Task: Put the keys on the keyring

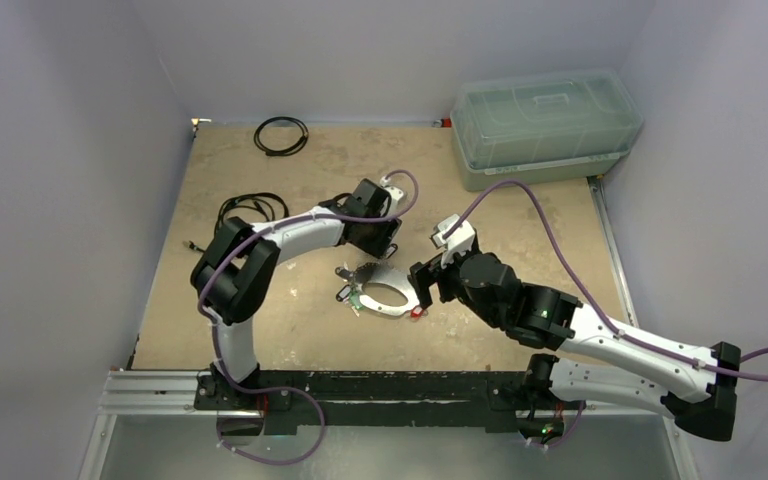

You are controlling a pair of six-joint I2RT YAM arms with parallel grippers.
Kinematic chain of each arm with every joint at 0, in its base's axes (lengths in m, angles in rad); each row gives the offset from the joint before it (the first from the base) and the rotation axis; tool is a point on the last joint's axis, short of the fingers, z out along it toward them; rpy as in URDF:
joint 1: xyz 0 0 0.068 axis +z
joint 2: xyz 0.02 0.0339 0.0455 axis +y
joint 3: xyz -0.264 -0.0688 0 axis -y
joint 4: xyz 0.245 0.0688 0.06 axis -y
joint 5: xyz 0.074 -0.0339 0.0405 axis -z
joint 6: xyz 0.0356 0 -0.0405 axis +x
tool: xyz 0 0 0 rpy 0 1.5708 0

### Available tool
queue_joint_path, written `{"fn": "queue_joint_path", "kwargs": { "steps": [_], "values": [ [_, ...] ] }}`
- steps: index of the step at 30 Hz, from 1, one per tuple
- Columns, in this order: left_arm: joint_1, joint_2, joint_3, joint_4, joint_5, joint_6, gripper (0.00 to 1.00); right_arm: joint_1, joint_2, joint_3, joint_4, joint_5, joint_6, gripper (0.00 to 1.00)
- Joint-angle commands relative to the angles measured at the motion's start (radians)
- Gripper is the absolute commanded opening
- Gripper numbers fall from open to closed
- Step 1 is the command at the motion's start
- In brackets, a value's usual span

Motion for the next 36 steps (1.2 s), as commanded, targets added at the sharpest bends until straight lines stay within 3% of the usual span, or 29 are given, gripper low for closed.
{"fn": "queue_joint_path", "kwargs": {
  "steps": [1,9,15,19,24,27,31,33,36],
  "values": [
    [0.037,-0.027,0.085,0.036,-0.119,-0.03,0.56,-0.003,-0.01,0.006,0.008,0.016,0.022,0.9],
    [0.047,-0.229,-0.038,0.126,-0.351,-0.094,0.6,-0.002,-0.018,0.0,0.024,0.055,0.035,0.89],
    [0.047,-0.52,-0.192,0.232,-0.509,-0.16,0.62,-0.003,-0.051,-0.011,0.071,0.117,0.045,0.89],
    [0.046,-0.771,-0.326,0.361,-0.542,-0.2,0.91,-0.002,-0.091,-0.03,0.12,0.139,0.04,0.9],
    [0.028,-0.939,-0.425,0.452,-0.579,-0.243,0.99,-0.003,-0.143,-0.067,0.21,0.127,0.021,0.94],
    [0.026,-0.95,-0.359,0.331,-0.636,-0.316,0.99,-0.003,-0.159,-0.078,0.24,0.11,0.016,0.97],
    [0.026,-0.93,-0.176,-0.013,-0.734,-0.425,0.99,-0.003,-0.189,-0.109,0.294,0.102,0.011,0.99],
    [0.026,-0.938,-0.101,-0.161,-0.782,-0.39,0.99,-0.003,-0.202,-0.142,0.344,0.115,0.014,0.99],
    [0.026,-1.005,-0.066,-0.178,-0.761,-0.25,0.99,-0.003,-0.21,-0.165,0.406,0.164,0.043,0.99]
  ]
}}
